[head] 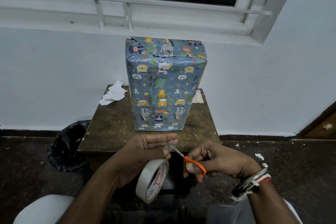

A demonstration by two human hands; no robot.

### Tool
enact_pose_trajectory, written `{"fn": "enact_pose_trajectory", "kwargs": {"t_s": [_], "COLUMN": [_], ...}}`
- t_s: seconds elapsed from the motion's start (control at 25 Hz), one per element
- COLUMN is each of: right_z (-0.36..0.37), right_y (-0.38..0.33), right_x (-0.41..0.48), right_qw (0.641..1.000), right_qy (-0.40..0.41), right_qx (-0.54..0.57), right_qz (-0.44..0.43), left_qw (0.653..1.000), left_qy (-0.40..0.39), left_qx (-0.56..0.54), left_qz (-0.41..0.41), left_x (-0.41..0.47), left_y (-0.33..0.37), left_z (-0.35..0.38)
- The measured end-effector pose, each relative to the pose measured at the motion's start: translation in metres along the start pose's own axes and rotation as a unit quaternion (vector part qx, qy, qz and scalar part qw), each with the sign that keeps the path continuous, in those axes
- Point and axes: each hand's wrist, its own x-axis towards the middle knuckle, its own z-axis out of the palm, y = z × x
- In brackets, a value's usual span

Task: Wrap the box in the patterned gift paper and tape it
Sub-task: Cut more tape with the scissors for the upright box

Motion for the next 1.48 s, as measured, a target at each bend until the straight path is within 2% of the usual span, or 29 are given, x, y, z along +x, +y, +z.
{"fn": "enact_pose_trajectory", "kwargs": {"t_s": [0.24,0.4,0.48,0.56,0.64,0.72,0.76,0.84,1.0,1.16,1.36,1.48], "right_z": [0.003,-0.003,-0.006,-0.008,-0.013,-0.019,-0.02,-0.017,-0.004,-0.001,0.002,0.006], "right_y": [0.003,0.011,0.018,0.023,0.031,0.035,0.036,0.035,0.026,0.015,0.008,0.005], "right_x": [0.004,0.0,-0.003,-0.005,-0.003,0.003,0.007,0.018,0.039,0.049,0.057,0.058], "right_qw": [0.999,0.999,0.997,0.991,0.964,0.896,0.859,0.815,0.775,0.755,0.762,0.773], "right_qy": [-0.033,-0.015,0.01,0.083,0.211,0.347,0.404,0.453,0.429,0.43,0.389,0.445], "right_qx": [0.003,-0.006,-0.021,-0.024,-0.084,-0.203,-0.227,-0.244,-0.357,-0.391,-0.424,-0.378], "right_qz": [0.011,0.044,0.067,0.104,0.142,0.188,0.219,0.268,0.298,0.305,0.297,0.248], "left_qw": [1.0,0.999,0.999,0.998,0.997,0.996,0.996,0.995,0.995,0.994,0.992,0.991], "left_qy": [-0.013,0.007,0.023,0.042,0.058,0.068,0.07,0.072,0.07,0.073,0.071,0.071], "left_qx": [0.025,0.019,0.014,0.012,0.004,-0.005,-0.005,0.003,0.012,0.017,0.009,0.019], "left_qz": [0.011,0.028,0.034,0.043,0.052,0.057,0.059,0.064,0.071,0.077,0.101,0.116], "left_x": [-0.002,0.0,0.002,0.003,0.003,0.003,0.003,0.004,0.005,0.005,0.005,0.004], "left_y": [0.0,0.001,0.001,0.001,0.002,0.003,0.003,0.003,0.003,0.001,-0.001,-0.001], "left_z": [0.001,-0.002,-0.004,-0.004,-0.004,-0.004,-0.003,-0.002,0.001,-0.001,-0.005,-0.004]}}
